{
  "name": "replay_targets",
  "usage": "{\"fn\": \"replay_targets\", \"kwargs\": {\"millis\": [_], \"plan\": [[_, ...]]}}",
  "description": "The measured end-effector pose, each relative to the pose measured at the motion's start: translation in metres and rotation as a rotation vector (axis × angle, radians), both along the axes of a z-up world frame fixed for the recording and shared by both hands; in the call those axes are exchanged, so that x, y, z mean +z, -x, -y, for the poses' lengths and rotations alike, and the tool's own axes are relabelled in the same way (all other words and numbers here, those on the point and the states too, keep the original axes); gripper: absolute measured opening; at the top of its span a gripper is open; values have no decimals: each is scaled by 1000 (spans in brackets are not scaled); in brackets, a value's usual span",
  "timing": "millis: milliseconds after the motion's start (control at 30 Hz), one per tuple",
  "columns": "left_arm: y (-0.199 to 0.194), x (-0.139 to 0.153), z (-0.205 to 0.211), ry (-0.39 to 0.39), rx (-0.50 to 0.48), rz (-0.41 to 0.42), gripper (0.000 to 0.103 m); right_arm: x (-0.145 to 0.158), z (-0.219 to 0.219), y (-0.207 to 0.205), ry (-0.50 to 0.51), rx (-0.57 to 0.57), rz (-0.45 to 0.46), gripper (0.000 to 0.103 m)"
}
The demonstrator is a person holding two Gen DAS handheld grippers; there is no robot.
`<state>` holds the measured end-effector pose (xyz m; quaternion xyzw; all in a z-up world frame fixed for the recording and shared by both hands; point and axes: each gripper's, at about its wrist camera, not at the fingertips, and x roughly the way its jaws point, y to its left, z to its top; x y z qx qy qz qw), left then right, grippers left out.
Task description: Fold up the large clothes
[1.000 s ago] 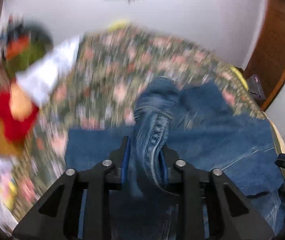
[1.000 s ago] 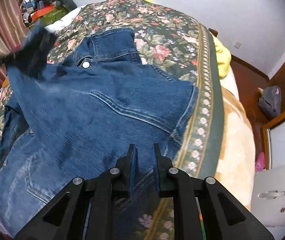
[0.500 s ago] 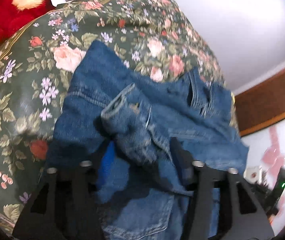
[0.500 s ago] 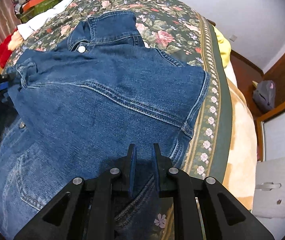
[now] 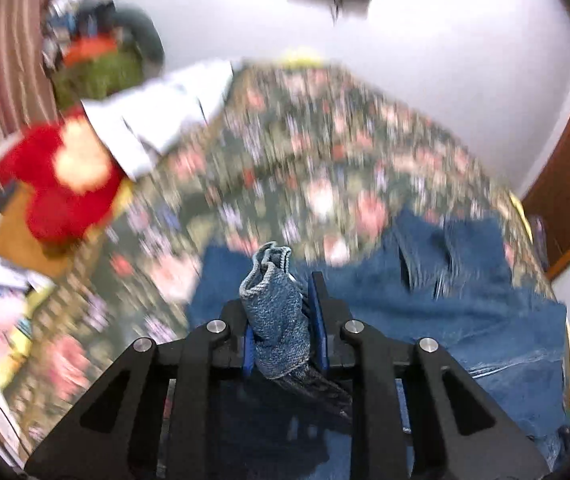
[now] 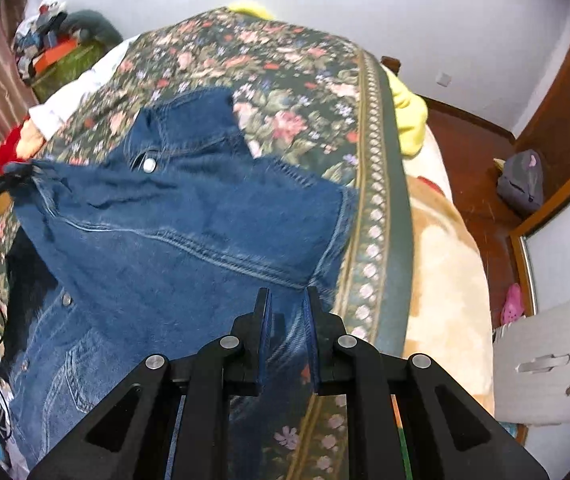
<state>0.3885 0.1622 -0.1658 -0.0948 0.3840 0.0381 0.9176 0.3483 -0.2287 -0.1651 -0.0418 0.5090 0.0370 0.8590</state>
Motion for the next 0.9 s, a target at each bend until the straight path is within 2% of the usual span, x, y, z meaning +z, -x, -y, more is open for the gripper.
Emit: {"fn": "replay_targets", "kwargs": {"millis": [100,167,267,333,400,467,500,533,567,600,733,900], "plan": [[5,5,-1,-83,-22,28,23,-10,0,-6,-20,-4,-23,12],[4,-7,-5,-100,-20,-14,23,-24,-2,-10,-34,4,-58,12],[8,-42,-13,-107,-15,-112,24,-54,-10,-14,5,19,-110,12],[11,-64,-12,-110,-8,-171,30,-63,-12,-13,25,37,-100,12],[19,-73,-11,-122,-4,-170,39,-63,-14,-9,44,50,-80,12],[27,-74,-11,-143,7,-165,47,-62,-12,-7,88,42,-63,27],[30,-74,-13,-140,7,-170,51,-62,-11,-5,146,15,-45,55],[33,-74,-15,-139,8,-179,54,-62,-9,-5,201,-9,-25,88],[35,-75,-17,-140,12,-191,59,-61,-6,-3,244,-27,7,96],[38,-76,-21,-135,11,-203,63,-61,-2,1,231,-19,22,98],[54,-72,-37,-97,0,-206,74,-61,17,5,93,-33,-36,98],[67,-53,-51,-70,19,-221,74,-54,24,5,33,-42,-41,98]]}}
